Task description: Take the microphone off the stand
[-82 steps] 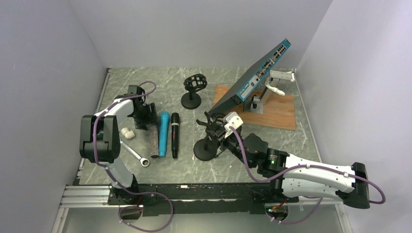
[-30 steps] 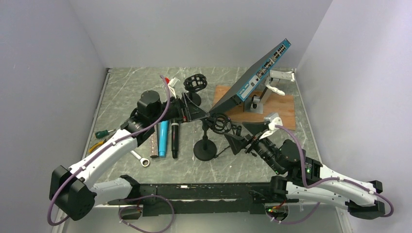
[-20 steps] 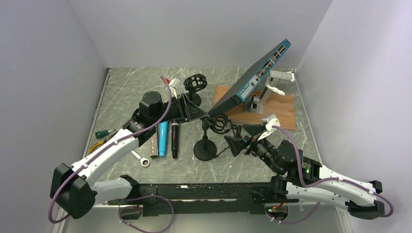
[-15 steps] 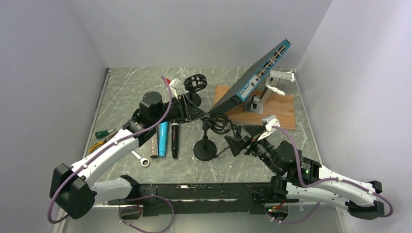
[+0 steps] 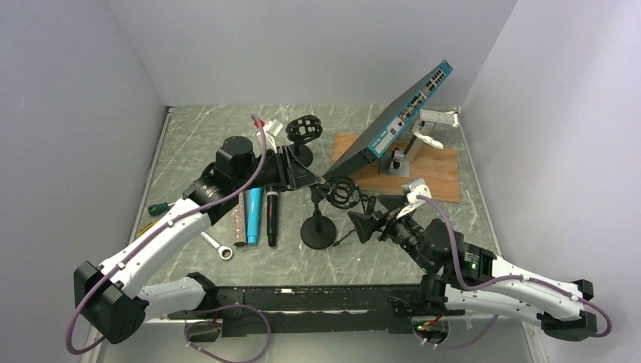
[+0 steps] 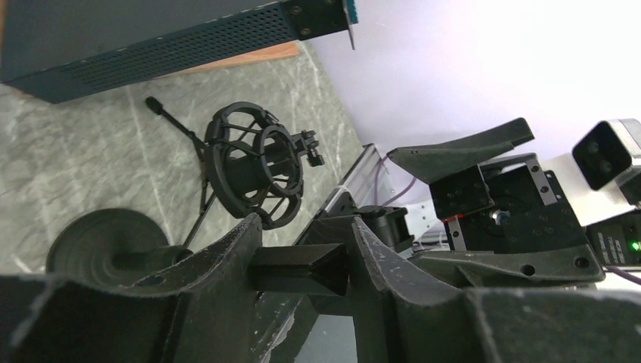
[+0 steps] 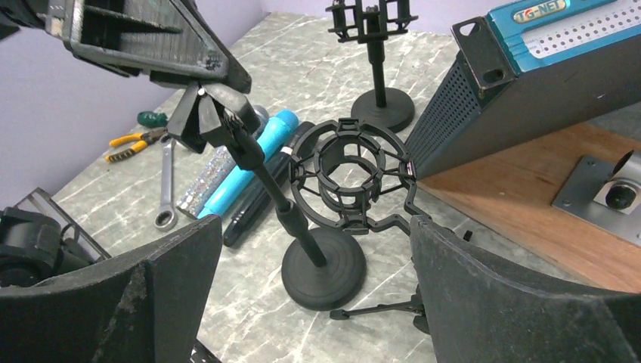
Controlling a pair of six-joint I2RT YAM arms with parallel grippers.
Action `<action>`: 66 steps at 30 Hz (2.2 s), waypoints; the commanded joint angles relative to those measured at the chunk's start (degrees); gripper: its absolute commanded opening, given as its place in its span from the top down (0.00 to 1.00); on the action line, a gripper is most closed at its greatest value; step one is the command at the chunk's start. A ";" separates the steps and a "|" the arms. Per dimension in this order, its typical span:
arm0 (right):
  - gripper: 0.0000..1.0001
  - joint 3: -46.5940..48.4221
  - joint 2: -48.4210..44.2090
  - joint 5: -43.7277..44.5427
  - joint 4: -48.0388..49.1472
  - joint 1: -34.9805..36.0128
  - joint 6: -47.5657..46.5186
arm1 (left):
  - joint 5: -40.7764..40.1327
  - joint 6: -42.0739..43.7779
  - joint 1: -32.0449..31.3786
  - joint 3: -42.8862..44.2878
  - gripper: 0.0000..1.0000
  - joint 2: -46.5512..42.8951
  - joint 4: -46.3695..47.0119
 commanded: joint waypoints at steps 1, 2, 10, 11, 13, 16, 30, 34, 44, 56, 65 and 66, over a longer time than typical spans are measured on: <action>0.04 0.01 1.10 0.75 1.74 0.12 -0.59 | -8.74 9.41 0.42 4.09 1.00 -0.11 -16.53; 0.04 0.02 1.50 0.65 1.97 0.10 -0.55 | -9.07 9.56 0.40 4.66 1.00 0.10 -17.37; 0.04 0.28 2.65 0.38 1.49 0.10 0.07 | -9.29 8.42 0.46 6.68 1.00 0.34 -19.97; 0.04 0.19 2.48 0.38 1.54 0.10 0.10 | -9.40 8.32 0.53 7.11 1.00 0.10 -20.18; 0.04 -0.01 2.30 0.38 1.74 0.05 0.17 | -9.71 7.94 0.51 7.88 1.00 -0.39 -20.35; 0.04 -0.23 2.35 0.42 2.09 0.11 0.15 | -9.37 7.69 0.42 9.14 1.00 -1.26 -20.40; 0.04 -0.16 2.20 0.18 1.43 0.17 1.05 | -9.76 6.49 0.46 6.08 1.00 -1.50 -18.90; 0.04 -0.74 1.70 0.29 2.01 0.13 0.95 | -12.80 8.00 0.49 4.29 1.00 -1.36 -20.32; 0.04 -0.92 2.62 0.29 2.12 0.10 1.16 | -13.06 5.17 -0.49 -11.97 1.00 2.09 -10.93; 0.04 -0.87 2.95 0.55 2.04 0.10 1.03 | -13.72 6.55 -0.49 -11.93 1.00 3.91 -11.21; 0.03 0.38 3.50 0.89 1.41 0.08 0.55 | -17.90 10.13 -0.47 -5.60 0.42 -1.38 -14.08; 0.03 0.61 3.54 1.01 1.20 0.10 0.55 | -18.48 11.07 -0.46 -4.58 0.37 -2.13 -14.53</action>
